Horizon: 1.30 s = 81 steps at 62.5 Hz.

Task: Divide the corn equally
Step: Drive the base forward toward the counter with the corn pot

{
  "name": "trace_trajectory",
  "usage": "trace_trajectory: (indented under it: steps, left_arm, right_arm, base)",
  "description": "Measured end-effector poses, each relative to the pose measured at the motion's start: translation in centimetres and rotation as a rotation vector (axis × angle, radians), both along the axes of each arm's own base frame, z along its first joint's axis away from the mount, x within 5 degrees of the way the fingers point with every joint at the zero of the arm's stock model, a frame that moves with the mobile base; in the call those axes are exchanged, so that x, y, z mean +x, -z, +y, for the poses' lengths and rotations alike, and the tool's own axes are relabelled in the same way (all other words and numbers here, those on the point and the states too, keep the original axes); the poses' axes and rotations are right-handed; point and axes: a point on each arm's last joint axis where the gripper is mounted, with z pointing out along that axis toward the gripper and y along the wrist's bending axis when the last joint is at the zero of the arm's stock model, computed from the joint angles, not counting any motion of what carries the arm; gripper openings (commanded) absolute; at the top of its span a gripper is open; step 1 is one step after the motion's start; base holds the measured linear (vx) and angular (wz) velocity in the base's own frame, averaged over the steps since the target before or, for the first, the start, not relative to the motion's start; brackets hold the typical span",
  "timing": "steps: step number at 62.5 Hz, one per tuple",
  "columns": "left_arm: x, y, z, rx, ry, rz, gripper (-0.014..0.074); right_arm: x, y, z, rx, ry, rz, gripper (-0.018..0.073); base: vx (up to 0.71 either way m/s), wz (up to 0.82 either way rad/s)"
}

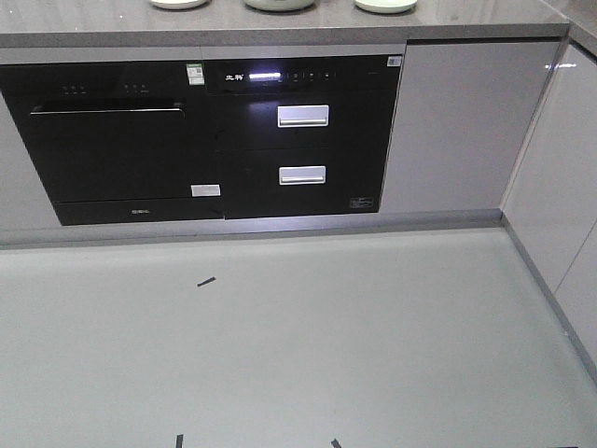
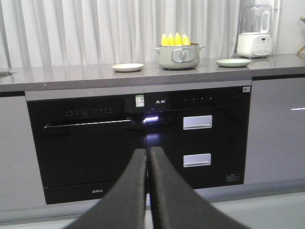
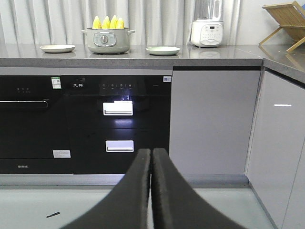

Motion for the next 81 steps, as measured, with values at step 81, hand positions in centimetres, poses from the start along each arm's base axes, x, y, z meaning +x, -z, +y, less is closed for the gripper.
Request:
trace_trajectory:
  steps: [81]
  left_arm:
    - [0.00, 0.00, 0.00, 0.000, 0.000, 0.000, -0.0006]
  right_arm:
    - [0.00, 0.00, 0.00, 0.000, 0.000, 0.000, -0.0003]
  base:
    - [0.16, 0.02]
